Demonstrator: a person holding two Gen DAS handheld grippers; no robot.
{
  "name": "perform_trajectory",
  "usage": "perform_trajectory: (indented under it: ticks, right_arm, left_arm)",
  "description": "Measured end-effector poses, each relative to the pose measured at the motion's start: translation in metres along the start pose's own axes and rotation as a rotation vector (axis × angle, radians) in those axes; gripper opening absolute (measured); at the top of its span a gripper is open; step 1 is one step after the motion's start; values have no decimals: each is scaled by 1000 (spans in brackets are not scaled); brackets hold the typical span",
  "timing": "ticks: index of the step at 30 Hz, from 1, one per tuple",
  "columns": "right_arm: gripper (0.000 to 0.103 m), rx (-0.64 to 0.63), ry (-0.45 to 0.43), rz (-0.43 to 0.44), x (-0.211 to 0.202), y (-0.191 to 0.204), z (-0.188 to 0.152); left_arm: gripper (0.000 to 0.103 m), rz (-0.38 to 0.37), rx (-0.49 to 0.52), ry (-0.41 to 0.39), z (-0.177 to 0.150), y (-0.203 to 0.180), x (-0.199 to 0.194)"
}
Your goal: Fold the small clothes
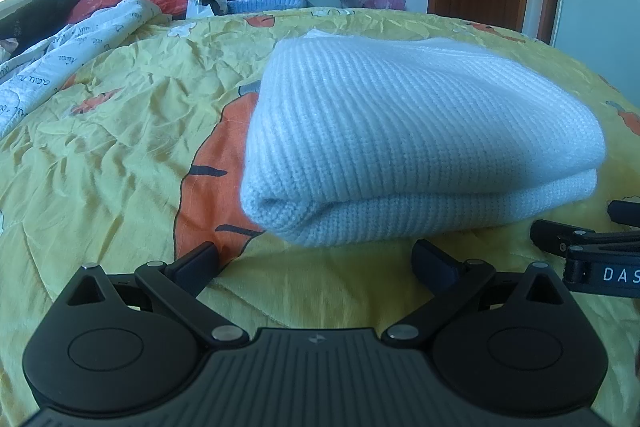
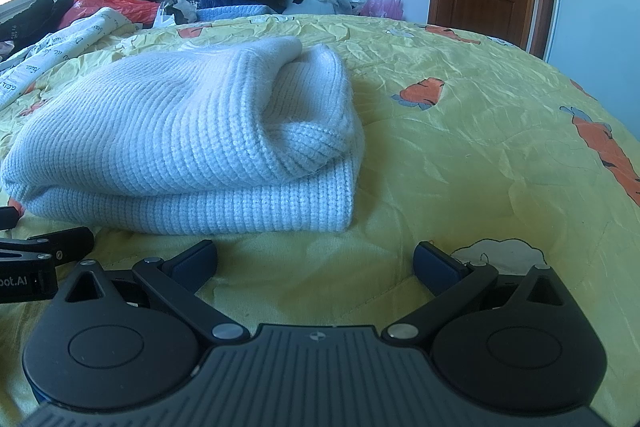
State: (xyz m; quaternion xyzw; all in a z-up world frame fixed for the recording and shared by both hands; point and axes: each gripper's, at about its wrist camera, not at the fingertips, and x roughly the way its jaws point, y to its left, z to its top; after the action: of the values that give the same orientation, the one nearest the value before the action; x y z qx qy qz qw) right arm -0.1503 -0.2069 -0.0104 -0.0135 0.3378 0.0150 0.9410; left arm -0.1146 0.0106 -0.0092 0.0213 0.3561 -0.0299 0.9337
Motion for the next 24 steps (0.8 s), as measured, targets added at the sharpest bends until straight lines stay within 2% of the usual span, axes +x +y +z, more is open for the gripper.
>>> perform_trajectory:
  ticks: [8, 11, 14, 18, 24]
  right_arm:
    - [103, -21, 57, 32, -10, -2, 2]
    - [103, -7, 68, 23, -20, -2, -1]
    - [103, -1, 86, 53, -34, -1, -1]
    - [103, 28, 65, 94, -50, 0, 1]
    - [103, 7, 38, 100, -60, 5, 8]
  left_arm:
    - [103, -30, 30, 53, 4, 2, -6]
    - [103, -17, -4, 74, 2, 2, -15]
    - [103, -30, -14, 51, -2, 0, -31]
    - [103, -31, -34, 24, 1, 0, -47]
    - [103, -46, -50, 5, 9, 2, -57]
